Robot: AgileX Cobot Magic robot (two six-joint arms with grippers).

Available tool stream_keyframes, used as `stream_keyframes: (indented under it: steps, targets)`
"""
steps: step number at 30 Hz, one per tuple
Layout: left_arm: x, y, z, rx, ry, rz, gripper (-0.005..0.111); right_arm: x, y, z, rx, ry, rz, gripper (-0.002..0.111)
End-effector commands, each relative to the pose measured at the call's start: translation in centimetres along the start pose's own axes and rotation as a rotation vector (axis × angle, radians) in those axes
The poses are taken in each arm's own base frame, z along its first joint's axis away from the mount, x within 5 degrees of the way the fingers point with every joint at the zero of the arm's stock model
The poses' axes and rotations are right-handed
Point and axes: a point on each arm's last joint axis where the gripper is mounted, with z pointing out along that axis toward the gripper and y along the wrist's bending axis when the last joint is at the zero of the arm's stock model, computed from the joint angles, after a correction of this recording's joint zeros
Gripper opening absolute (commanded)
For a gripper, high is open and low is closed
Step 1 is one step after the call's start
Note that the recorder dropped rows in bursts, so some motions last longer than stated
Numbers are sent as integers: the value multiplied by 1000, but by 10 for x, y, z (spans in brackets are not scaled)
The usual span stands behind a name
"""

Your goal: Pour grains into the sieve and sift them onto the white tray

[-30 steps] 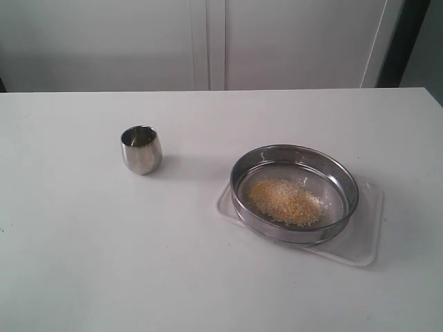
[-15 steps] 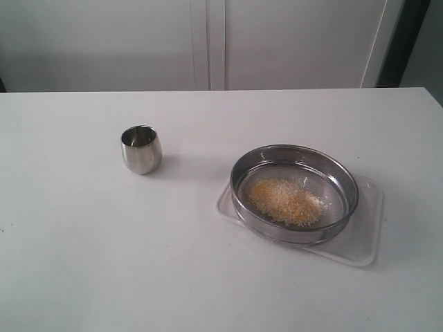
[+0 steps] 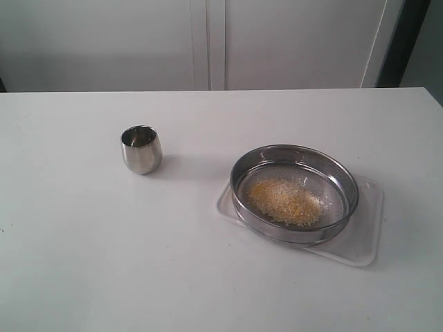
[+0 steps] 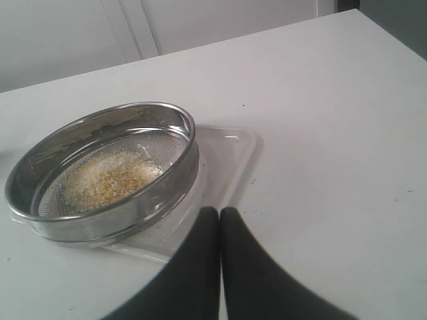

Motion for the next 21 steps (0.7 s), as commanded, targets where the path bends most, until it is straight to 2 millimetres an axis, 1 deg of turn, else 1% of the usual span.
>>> stream_keyframes:
  steps: [1,9,16,21]
  targets:
    - [3,-1,1,3,8,-13,0,0,0,0,0,-11,-2,0]
    - [3,-1,1,3,8,-13,0,0,-1,0,10,-13,-158,0]
    - [3,-1,1,3,8,-13,0,0,-2,0,21,-16,-210,0]
    - [3,-1,1,3,8,-13,0,-3,-1,0,17,-49,-215,0]
